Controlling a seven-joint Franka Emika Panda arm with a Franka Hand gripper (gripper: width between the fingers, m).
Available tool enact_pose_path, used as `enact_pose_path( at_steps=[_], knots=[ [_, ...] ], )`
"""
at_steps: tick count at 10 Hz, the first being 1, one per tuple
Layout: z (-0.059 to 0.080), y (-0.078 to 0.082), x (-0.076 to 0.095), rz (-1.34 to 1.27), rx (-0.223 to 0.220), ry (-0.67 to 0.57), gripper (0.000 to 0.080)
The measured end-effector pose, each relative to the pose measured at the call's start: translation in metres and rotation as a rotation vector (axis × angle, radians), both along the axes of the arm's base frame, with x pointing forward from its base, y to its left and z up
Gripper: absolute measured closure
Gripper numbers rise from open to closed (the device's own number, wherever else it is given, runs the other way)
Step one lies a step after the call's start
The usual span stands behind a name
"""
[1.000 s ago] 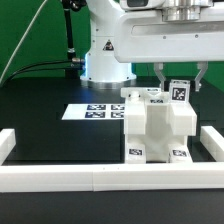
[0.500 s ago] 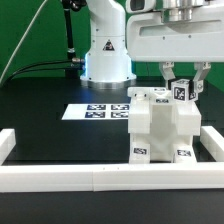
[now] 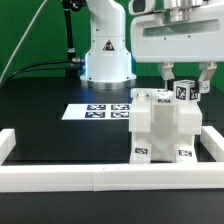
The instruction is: Assemble chair
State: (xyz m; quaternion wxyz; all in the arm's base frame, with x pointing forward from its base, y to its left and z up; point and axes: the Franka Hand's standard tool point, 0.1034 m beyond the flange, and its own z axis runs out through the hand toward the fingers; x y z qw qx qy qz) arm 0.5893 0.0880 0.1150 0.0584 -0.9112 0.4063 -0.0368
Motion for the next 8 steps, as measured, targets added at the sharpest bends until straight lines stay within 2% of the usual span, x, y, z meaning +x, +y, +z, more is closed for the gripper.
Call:
enact_pose_path(
  at_steps=[1, 2, 3, 7, 8],
  knots=[
    [-0.0013, 0.004, -0.0002, 0.198, -0.027, -0.003, 0.0287],
    [-0.0048, 0.0094, -0.0033, 0.354, -0.04, 0.002, 0.0176],
    [-0.007, 0.0114, -0.0059, 0.453, -0.047, 0.004, 0.0158],
    [-0.0076, 0.0077, -0.0058, 0.722, -0.083, -0.017, 0.015],
    [-0.0061, 0.0069, -0.004, 0.865, -0.117, -0.022, 0.015]
  ],
)
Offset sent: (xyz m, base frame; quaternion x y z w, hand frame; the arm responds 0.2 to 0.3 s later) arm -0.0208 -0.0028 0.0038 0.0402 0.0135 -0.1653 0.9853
